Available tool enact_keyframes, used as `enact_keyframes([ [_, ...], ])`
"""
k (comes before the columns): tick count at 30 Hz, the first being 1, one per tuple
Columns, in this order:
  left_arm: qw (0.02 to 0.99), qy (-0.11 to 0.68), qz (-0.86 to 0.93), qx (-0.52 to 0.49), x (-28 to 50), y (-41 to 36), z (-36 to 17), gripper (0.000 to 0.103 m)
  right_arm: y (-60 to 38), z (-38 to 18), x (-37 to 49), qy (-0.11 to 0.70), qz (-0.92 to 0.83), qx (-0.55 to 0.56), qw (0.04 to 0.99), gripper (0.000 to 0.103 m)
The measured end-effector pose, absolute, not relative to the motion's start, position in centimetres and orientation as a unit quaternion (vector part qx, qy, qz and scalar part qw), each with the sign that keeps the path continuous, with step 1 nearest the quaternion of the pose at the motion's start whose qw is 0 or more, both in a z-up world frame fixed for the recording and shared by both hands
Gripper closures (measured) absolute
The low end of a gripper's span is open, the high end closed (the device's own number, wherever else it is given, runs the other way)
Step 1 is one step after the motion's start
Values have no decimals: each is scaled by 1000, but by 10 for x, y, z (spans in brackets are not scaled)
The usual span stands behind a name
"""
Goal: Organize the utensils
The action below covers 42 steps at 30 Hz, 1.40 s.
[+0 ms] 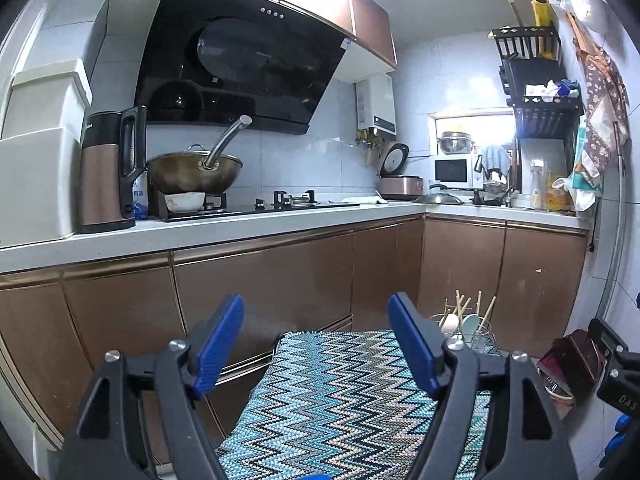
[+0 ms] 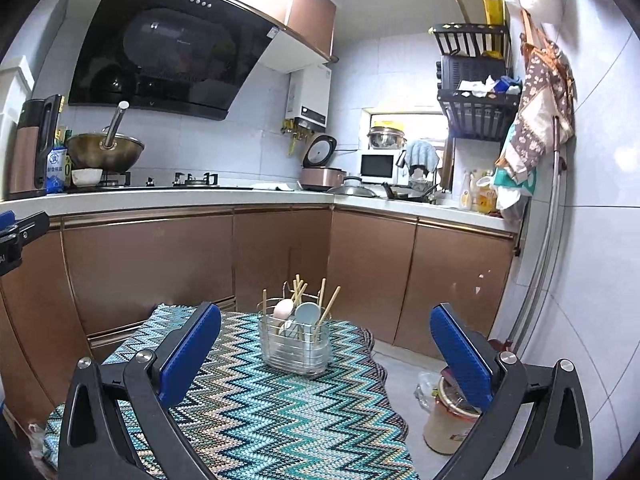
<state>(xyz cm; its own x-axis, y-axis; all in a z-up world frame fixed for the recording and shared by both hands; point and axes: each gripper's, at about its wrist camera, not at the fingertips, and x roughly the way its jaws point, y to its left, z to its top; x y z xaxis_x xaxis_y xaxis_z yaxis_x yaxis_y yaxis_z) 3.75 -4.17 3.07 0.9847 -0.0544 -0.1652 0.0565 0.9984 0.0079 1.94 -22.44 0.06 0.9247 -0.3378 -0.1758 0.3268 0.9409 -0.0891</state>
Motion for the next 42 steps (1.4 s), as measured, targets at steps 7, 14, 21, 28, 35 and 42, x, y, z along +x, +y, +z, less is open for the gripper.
enact_keyframes([
  [7, 996, 82, -29, 8, 33, -41, 33, 30, -224, 5, 10, 86, -179, -31, 980, 0],
  [14, 996, 86, -36, 10, 32, -42, 31, 30, -221, 6, 7, 83, -183, -37, 979, 0],
  [21, 996, 86, -37, 9, 30, -42, 31, 30, -217, 5, 7, 85, -181, -39, 979, 0],
  [28, 995, 88, -41, 8, 28, -40, 30, 30, -214, 5, 6, 86, -179, -42, 979, 0],
  [35, 995, 87, -41, 7, 26, -42, 30, 30, -215, 5, 6, 86, -177, -42, 980, 0],
  [42, 995, 86, -41, 7, 25, -42, 30, 30, -216, 4, 8, 90, -172, -44, 980, 0],
])
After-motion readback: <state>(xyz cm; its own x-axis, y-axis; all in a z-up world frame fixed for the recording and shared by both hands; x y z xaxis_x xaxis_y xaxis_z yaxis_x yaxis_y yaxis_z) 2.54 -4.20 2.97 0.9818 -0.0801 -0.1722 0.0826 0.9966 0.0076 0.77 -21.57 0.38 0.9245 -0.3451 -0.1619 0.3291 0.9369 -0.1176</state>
